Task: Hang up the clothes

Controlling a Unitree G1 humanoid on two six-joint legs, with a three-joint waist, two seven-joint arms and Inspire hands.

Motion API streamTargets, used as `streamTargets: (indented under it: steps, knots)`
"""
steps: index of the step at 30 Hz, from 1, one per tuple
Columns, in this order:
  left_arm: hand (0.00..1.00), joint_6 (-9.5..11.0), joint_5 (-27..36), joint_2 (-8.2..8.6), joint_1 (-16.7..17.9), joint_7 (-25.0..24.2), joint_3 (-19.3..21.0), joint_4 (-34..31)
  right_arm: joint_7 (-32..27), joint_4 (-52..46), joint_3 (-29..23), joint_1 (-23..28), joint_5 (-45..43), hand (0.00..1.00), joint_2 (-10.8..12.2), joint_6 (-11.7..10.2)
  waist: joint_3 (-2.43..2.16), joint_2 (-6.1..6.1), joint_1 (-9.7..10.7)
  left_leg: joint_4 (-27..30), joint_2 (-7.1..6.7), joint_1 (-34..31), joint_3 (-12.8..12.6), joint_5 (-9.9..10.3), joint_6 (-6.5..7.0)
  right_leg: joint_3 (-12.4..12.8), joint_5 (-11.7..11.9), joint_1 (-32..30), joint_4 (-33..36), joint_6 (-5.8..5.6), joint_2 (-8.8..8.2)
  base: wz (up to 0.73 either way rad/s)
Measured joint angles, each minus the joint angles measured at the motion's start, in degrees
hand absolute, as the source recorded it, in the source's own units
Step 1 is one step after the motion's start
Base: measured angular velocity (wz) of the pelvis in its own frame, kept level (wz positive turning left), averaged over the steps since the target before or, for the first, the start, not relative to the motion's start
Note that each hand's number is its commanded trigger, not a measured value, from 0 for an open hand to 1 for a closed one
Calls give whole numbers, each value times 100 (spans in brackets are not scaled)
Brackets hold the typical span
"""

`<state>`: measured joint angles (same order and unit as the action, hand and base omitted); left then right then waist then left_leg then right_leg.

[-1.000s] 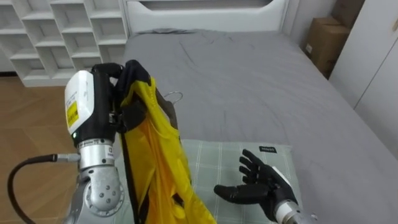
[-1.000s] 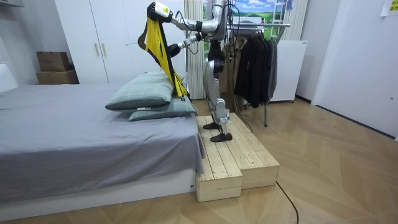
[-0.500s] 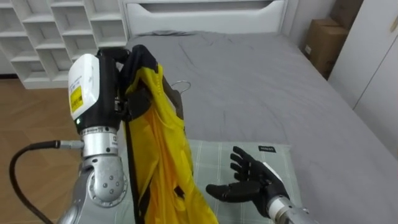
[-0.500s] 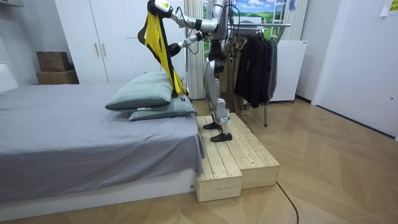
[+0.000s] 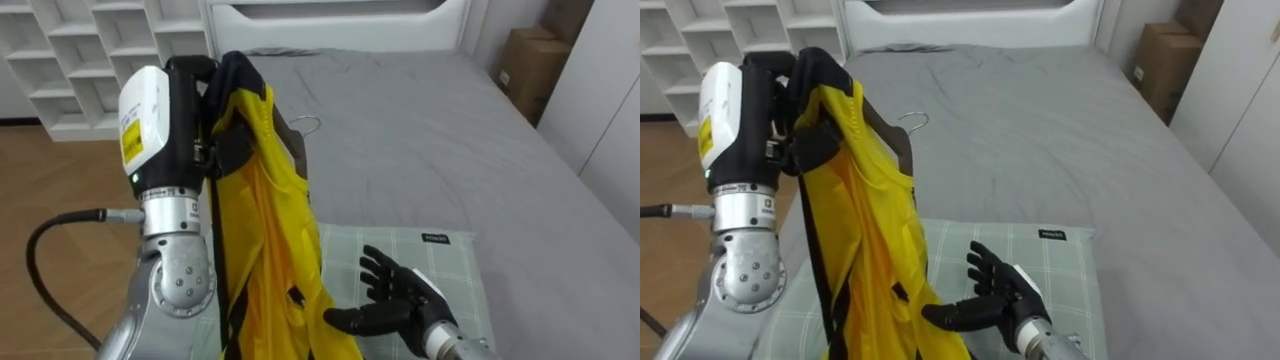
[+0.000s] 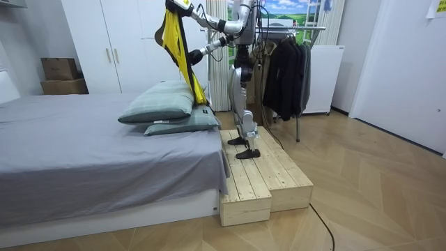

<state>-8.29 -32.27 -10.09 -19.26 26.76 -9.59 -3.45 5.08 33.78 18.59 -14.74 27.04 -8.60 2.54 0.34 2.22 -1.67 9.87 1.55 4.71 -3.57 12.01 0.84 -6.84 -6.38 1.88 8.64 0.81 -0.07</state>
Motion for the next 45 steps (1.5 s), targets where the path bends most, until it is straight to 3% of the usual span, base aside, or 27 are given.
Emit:
streamTargets:
  steps: [10,15,18,20,22,28,38,45]
  knots:
    - [100,-2,-11,0,0,-46,-1,-120,2,0,-1,0,7,0,34,-2,4,8,6,-22,-1,-1,59,0,0,-57,0,17,-1,0,-8,2]
    - [100,-2,-502,0,-2,-44,-133,-285,-89,0,28,-17,73,0,164,-12,16,27,2,-30,-6,13,60,-2,3,-43,0,35,-7,0,-52,1]
    - [100,-3,-605,10,-14,-45,-386,-325,-139,14,188,-157,384,0,240,-12,64,54,5,-41,-17,50,56,-2,3,-43,0,66,-7,-2,-61,0]
    - [100,-2,-613,129,-99,-83,-492,-325,-134,139,284,-430,446,0,301,-12,107,43,4,-41,-18,52,56,-2,3,-61,0,71,-7,-2,-63,0]
    - [100,0,-619,236,-130,-101,-521,-328,-134,149,282,-581,445,0,362,-20,119,39,2,-39,-17,46,58,-2,3,-89,0,71,-7,-2,-60,2]
    - [100,0,-699,445,-137,-112,-522,-328,-138,163,280,-722,446,0,452,-135,118,39,-35,-38,-16,43,58,-3,3,-107,0,73,-6,-3,-59,0]
    - [100,-125,-1057,510,-313,-380,-700,-438,-255,164,508,-906,439,0,637,-138,112,43,-35,-35,-15,59,57,-3,4,-100,0,83,-6,-3,-61,0]
    - [100,-179,-1116,536,-313,-394,-742,-518,-324,164,517,-999,453,0,636,-138,97,36,-29,-34,-18,101,68,-4,6,-98,0,117,-3,-3,-66,0]
